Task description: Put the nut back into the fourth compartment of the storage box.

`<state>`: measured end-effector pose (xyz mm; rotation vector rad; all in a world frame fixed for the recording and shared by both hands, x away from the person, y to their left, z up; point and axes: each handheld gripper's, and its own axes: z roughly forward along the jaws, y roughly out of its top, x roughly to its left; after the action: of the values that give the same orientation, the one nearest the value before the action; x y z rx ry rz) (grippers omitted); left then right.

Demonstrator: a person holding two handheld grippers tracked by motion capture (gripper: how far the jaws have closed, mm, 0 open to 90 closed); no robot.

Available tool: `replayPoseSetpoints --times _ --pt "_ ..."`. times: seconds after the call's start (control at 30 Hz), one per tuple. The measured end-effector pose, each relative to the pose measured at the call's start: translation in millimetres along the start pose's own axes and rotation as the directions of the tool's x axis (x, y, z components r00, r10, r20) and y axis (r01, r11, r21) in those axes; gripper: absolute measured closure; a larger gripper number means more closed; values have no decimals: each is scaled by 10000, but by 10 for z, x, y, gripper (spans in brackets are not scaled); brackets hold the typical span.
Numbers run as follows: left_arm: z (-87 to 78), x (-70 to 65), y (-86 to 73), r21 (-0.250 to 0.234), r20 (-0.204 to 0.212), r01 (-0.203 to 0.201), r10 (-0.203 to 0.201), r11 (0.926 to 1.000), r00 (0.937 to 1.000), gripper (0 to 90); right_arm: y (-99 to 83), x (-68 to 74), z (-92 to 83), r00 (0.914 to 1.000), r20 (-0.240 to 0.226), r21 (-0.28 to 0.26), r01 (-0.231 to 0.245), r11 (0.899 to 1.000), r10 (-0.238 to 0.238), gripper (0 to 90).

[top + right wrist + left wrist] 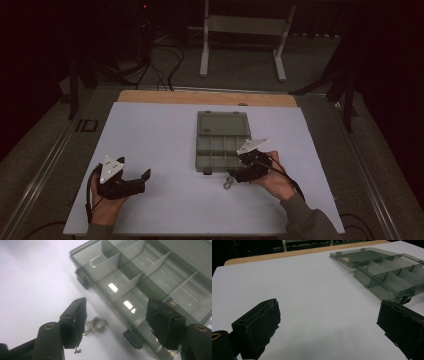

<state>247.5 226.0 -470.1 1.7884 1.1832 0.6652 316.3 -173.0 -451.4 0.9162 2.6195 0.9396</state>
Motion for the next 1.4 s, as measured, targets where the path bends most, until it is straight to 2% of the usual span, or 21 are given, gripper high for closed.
replayPoseSetpoints --times 0.5,0.87,1.1,1.4 --pt "-6 6 2 -22 2 2 -2 10000 10000 45 -168 222 129 9963 -666 339 563 9978 -539 373" --pt "-11 8 3 -37 2 -2 2 10000 10000 44 -319 359 248 9912 -1024 938 934 9912 -837 391" --pt "-8 5 4 -34 11 -10 10 10000 10000 45 -348 401 335 9866 -1291 1218 1155 9858 -997 395" --pt "2 -7 3 4 29 -53 53 10000 10000 45 -303 442 372 9840 -1394 1158 1274 9851 -1108 398"
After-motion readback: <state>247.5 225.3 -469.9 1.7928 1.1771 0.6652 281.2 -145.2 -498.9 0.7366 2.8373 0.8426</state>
